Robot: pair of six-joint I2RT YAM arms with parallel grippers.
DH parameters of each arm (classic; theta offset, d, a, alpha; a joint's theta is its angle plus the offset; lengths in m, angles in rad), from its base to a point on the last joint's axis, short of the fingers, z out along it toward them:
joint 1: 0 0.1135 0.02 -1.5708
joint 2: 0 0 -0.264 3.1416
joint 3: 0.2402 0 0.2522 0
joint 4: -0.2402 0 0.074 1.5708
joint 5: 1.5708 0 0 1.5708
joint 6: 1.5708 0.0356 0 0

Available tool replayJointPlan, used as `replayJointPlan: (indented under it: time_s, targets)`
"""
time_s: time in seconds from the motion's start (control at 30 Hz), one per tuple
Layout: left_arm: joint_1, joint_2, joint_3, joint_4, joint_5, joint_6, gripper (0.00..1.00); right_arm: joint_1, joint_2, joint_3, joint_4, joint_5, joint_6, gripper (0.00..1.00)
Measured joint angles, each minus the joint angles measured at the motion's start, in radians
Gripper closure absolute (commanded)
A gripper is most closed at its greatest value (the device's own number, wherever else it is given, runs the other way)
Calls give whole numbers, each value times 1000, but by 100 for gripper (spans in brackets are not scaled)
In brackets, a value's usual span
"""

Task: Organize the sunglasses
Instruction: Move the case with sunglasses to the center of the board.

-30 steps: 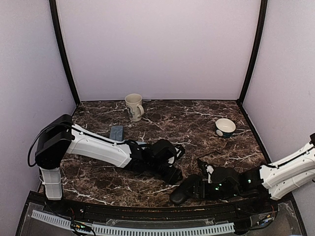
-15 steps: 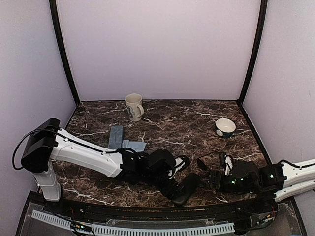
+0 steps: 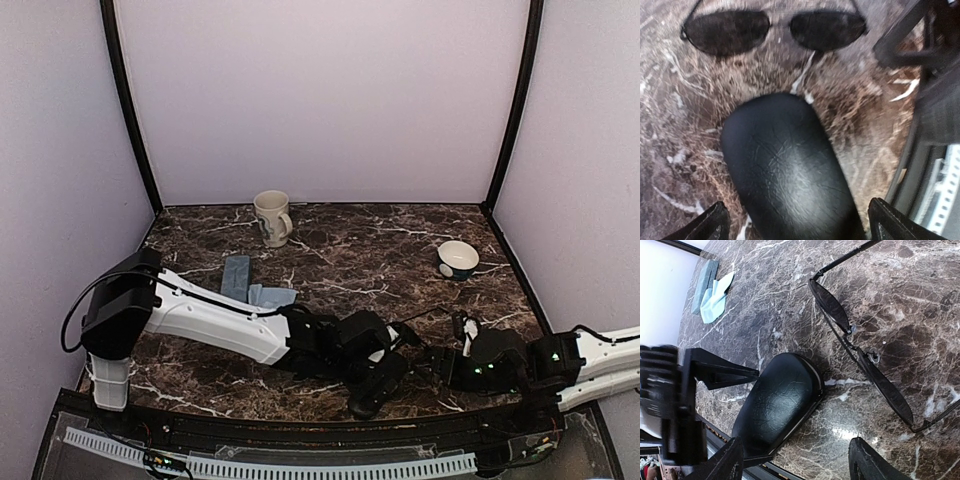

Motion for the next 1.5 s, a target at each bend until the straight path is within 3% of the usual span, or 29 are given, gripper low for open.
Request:
replayJointPlan:
  time_s: [0.17, 0.4, 0.6, 0.7, 0.8, 0.83, 1.03, 1.23, 1.4, 1.5]
  targets:
    - [-14, 56, 34, -32, -13, 17, 4, -19, 1, 0, 0, -6, -11, 27]
    - [-24, 67, 53, -73, -51, 42, 31, -58, 8, -2, 3, -32, -37, 27]
    - [-25, 67, 55, -94, -82, 68, 45, -92, 40, -16, 22, -74, -63, 27]
    - [-27, 63, 44, -84, -92, 85, 59, -106, 51, -21, 28, -88, -75, 27]
    - [-20, 43, 7, -58, -90, 104, 81, -123, 64, -24, 42, -106, -87, 28]
    - [-14, 31, -13, -50, -85, 109, 83, -129, 71, -24, 50, -111, -93, 28]
    - [75, -70, -153, -27, -62, 126, 87, -151, 179, -24, 135, -158, -130, 31]
    - [193, -109, -186, -64, -97, 137, 86, -185, 343, -3, 230, -218, -190, 31]
    - [300, -98, -127, -121, -140, 150, 82, -223, 451, 63, 295, -274, -246, 32]
    - [362, -41, 0, -142, -159, 164, 82, -240, 479, 93, 317, -300, -274, 32]
